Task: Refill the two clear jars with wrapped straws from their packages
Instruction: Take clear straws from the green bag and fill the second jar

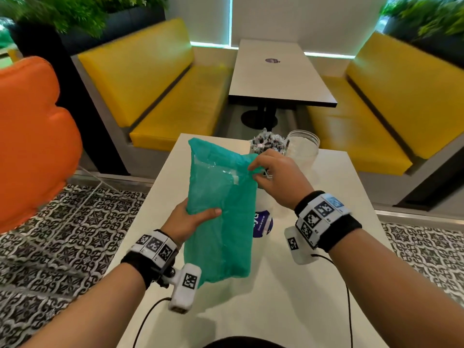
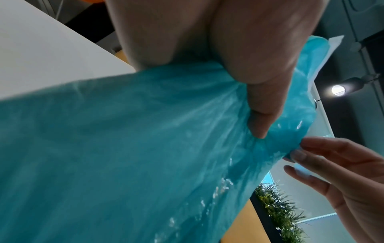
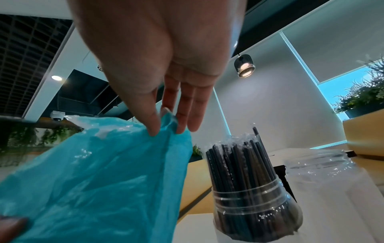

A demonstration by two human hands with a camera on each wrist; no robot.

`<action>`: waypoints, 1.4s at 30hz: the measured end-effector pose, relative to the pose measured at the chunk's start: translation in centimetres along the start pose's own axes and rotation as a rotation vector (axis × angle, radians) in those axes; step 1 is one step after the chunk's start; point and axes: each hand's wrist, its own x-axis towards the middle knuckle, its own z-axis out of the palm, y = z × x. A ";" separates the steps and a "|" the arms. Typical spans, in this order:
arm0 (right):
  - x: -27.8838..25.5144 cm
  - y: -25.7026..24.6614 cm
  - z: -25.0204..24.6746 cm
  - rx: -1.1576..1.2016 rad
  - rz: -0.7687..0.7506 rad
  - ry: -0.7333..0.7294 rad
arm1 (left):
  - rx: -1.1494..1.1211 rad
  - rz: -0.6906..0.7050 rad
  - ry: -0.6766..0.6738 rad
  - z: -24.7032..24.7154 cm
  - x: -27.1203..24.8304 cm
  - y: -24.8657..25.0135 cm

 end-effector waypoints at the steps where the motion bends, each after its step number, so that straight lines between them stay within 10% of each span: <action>1: 0.1 -0.1 -0.1 0.003 -0.005 0.000 | 0.005 0.013 0.015 -0.2 0.0 0.1; 11: 1.1 -1.7 0.3 0.152 0.081 -0.054 | 0.141 0.044 0.101 0.4 0.1 0.8; 19: 2.5 -1.3 -1.8 0.245 0.378 0.183 | 0.175 0.012 0.089 0.2 0.1 -0.2; 25: 2.0 -2.5 -0.5 -0.060 0.128 0.289 | 0.141 0.015 0.066 0.9 -0.2 0.3; 37: 0.3 -1.7 0.0 0.255 0.176 0.468 | -0.031 0.043 0.065 1.0 -0.6 1.0; 42: -2.9 -0.6 1.3 0.572 0.438 0.077 | -0.078 0.082 0.003 1.6 -0.9 1.3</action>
